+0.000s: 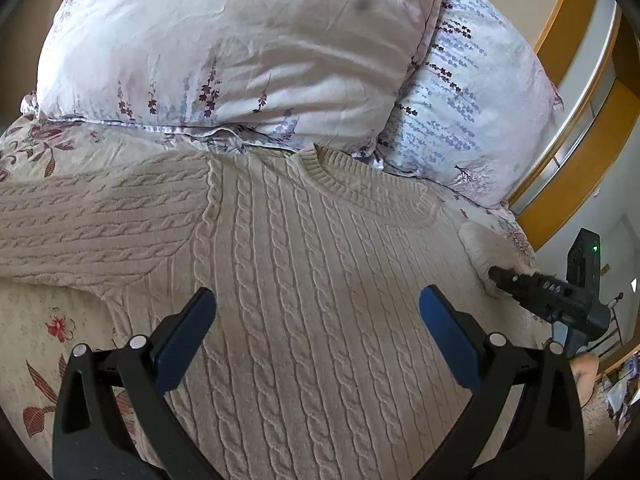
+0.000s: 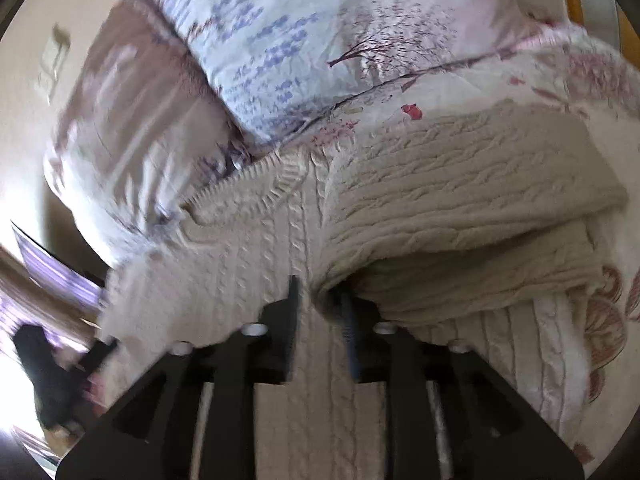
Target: Fold small clothes
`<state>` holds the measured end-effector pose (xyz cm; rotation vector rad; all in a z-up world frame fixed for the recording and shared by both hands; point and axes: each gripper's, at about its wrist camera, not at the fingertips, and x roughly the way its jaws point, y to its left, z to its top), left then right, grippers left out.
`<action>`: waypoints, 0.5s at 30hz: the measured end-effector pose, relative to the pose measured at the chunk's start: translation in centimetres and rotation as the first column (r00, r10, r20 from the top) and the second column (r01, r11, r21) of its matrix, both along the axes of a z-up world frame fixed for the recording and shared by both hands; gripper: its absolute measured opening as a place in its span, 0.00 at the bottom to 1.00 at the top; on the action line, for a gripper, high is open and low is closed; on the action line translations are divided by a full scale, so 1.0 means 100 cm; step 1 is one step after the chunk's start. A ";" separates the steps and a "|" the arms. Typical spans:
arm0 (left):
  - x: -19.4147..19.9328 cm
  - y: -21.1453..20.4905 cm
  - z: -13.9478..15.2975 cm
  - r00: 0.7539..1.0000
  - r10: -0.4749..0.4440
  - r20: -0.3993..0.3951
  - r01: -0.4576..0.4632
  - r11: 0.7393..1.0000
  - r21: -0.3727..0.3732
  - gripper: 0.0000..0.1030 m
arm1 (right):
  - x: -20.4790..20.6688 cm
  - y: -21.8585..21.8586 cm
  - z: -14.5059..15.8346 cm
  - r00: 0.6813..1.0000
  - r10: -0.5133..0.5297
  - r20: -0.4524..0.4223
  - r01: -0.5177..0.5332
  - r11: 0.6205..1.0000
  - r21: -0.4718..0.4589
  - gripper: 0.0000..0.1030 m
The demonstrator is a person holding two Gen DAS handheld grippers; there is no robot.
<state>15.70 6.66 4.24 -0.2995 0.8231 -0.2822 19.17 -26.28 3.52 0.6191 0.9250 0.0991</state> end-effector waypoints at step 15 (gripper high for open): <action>0.002 0.023 -0.010 0.998 0.015 -0.065 -0.022 0.994 -0.106 0.98 | 0.010 -0.040 0.026 0.942 -0.329 0.065 0.334 0.912 -0.238 0.11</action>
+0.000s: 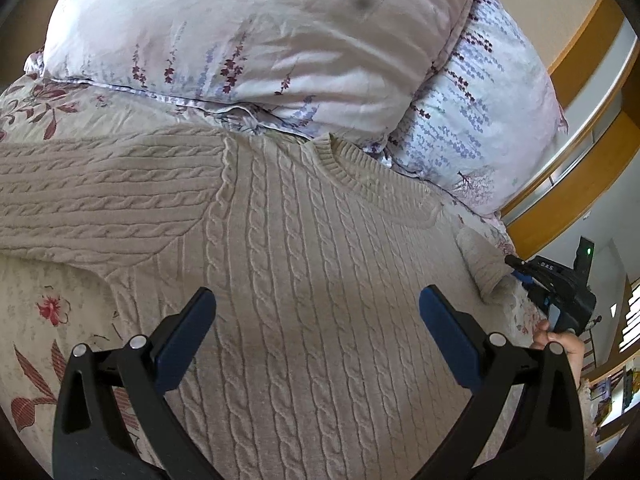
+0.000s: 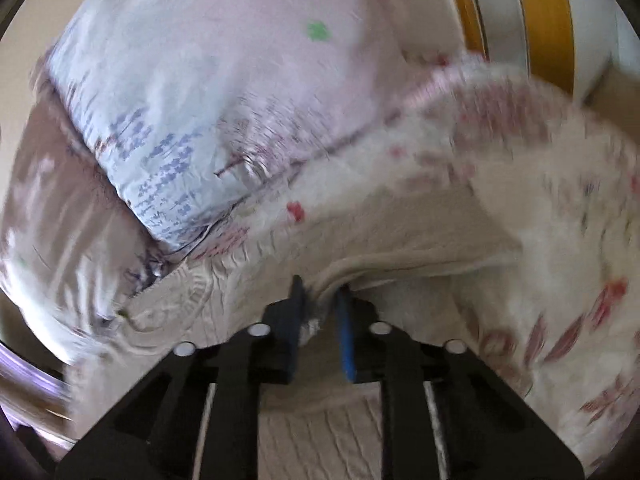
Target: Fold small clothes
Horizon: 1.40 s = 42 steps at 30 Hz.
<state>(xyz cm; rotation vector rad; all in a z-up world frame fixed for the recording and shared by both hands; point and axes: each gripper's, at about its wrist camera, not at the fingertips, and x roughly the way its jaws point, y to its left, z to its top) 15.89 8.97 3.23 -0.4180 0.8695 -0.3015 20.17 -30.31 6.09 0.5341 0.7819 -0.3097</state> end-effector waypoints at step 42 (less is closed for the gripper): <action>0.088 -0.007 -0.042 0.957 0.077 -0.280 -0.181 0.913 -0.365 0.52 | -0.072 -0.028 -0.052 0.988 -0.133 0.079 0.075 0.857 0.510 0.35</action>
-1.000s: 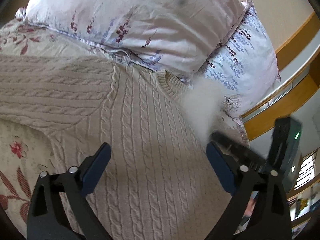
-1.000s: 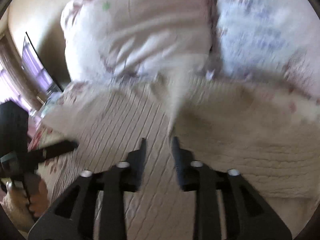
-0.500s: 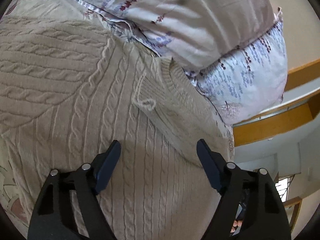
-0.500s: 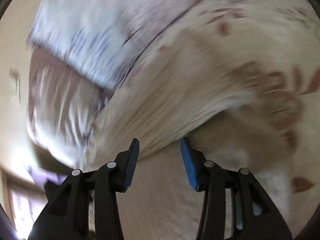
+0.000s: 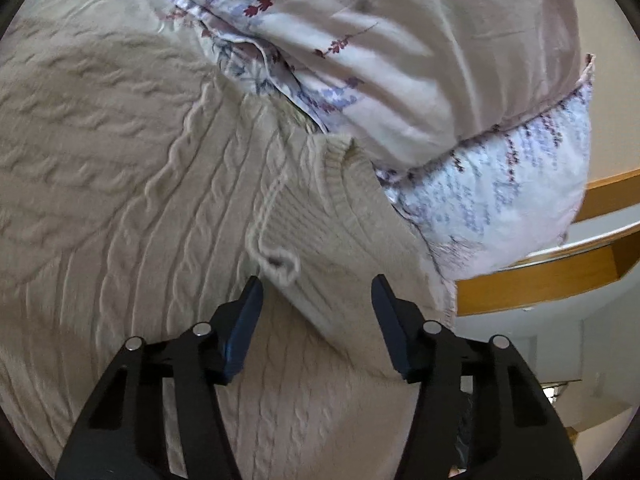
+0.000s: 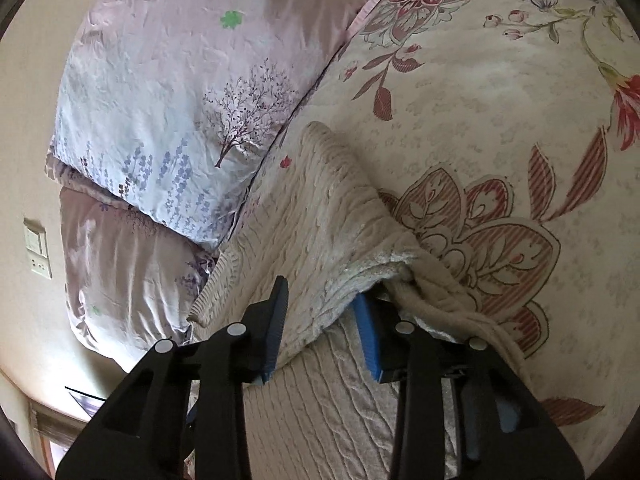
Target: Fold small clothes
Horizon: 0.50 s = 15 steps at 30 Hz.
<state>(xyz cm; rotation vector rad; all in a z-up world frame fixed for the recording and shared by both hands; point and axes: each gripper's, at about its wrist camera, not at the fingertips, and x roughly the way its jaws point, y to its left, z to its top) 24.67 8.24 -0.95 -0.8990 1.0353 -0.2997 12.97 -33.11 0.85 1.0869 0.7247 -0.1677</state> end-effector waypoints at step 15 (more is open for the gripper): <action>0.002 -0.003 0.000 0.994 -0.111 0.012 0.108 0.981 0.164 0.08 | -0.008 0.005 0.003 1.000 -0.019 -0.005 0.019 0.995 -0.096 0.08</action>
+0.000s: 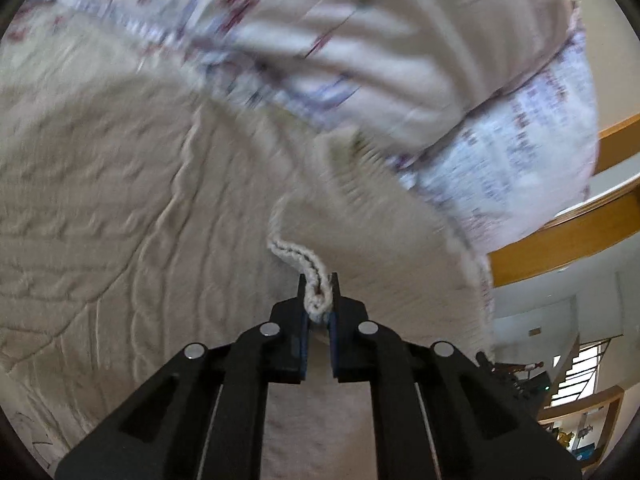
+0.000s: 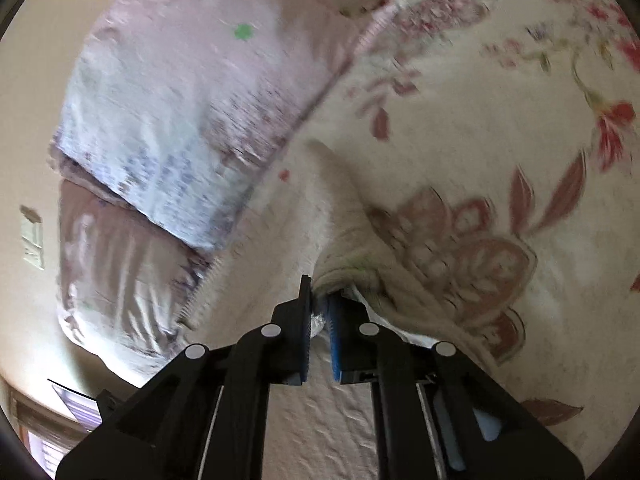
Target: Fold small clothes
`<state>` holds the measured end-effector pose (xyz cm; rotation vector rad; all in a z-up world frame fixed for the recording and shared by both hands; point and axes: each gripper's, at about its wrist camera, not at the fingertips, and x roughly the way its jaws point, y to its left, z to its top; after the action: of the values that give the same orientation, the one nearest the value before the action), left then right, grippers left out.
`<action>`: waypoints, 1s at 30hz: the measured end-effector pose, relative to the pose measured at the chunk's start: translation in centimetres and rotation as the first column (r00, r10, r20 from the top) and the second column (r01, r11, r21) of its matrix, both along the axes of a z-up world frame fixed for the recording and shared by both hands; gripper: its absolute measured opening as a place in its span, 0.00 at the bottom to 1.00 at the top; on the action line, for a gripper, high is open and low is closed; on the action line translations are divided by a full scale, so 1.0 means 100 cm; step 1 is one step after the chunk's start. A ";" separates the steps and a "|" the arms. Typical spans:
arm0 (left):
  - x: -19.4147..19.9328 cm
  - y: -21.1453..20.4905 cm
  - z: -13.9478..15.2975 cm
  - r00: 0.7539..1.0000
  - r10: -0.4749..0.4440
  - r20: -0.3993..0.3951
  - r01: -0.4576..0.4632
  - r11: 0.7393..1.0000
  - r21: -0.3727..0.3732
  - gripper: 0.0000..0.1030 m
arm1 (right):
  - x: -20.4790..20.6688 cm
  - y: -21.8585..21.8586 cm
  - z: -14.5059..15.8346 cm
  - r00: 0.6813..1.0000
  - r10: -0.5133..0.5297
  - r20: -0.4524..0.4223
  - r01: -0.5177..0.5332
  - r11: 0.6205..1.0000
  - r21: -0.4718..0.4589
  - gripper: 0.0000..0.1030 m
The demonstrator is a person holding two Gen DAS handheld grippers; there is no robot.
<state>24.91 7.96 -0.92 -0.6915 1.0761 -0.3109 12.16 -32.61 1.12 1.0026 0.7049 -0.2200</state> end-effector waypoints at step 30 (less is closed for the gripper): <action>-0.109 0.118 0.041 0.978 0.115 0.173 -0.129 0.989 0.073 0.46 | -0.023 0.083 0.049 0.982 0.167 0.084 -0.121 0.911 -0.395 0.69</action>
<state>13.97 19.76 3.14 -0.6413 0.8770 -0.2125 9.91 -24.34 6.00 0.5749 0.5963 -0.1618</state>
